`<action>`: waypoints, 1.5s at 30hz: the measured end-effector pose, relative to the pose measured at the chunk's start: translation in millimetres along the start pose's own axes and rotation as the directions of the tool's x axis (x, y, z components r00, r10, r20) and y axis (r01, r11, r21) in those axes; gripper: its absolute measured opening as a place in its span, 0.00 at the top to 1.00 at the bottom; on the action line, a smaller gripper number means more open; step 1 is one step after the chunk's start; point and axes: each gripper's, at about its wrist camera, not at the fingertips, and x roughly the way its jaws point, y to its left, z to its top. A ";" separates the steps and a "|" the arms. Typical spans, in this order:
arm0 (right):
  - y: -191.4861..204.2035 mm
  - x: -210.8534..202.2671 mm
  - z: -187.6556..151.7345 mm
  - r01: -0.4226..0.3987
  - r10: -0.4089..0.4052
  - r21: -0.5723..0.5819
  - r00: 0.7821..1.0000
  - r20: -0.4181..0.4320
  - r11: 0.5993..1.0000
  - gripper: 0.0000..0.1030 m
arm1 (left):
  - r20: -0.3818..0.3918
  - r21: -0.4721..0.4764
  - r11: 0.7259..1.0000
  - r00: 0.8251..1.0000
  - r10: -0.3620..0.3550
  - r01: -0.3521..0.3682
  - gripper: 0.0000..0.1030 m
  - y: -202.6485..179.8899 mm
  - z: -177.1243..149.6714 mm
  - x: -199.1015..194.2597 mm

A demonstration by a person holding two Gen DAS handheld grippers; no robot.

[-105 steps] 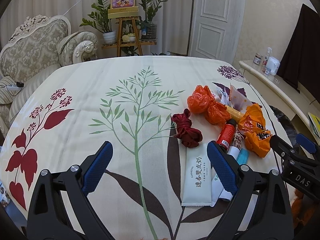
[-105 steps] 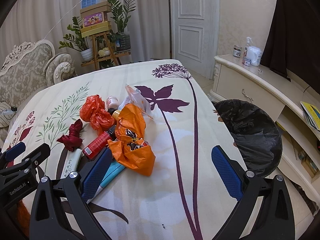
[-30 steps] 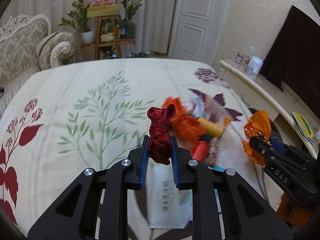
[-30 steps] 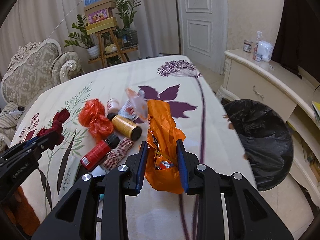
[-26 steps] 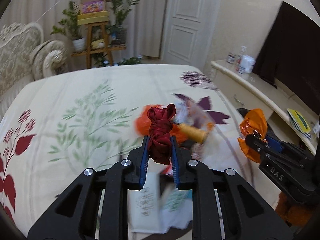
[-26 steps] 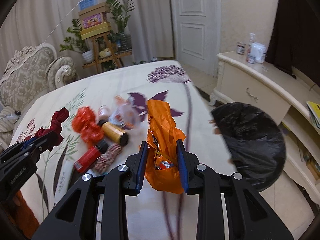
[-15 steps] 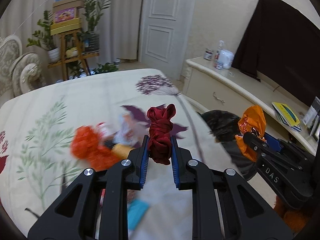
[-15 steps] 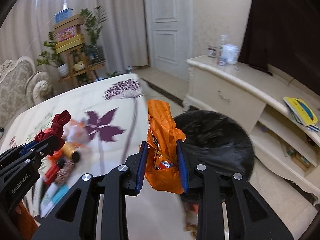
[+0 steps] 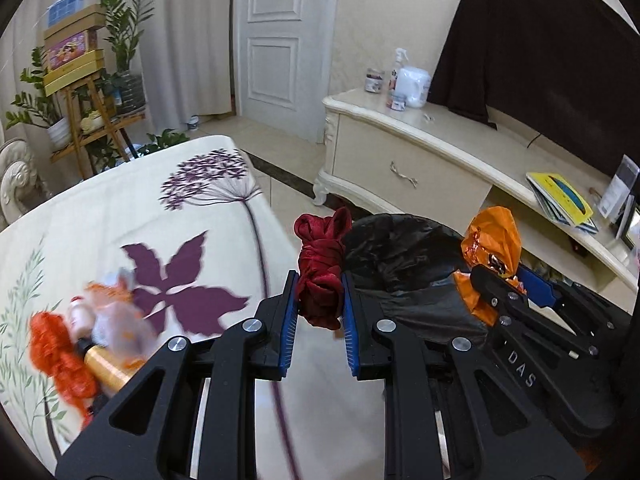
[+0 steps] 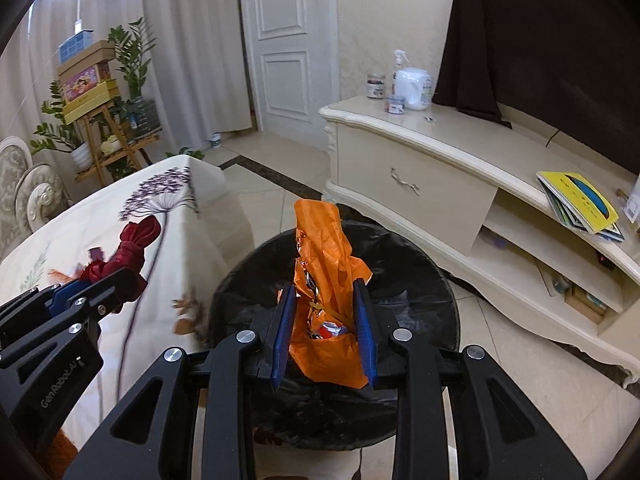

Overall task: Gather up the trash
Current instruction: 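Carry both items to the black bin and open both tools to drop them, then move both tools back over the remaining trash on the bed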

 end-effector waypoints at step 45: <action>68.5 -61.4 -41.9 -0.047 0.047 0.002 0.997 0.056 0.999 0.20 | 0.012 -0.118 0.973 0.980 0.201 -0.198 0.21 110.6 -66.9 -94.4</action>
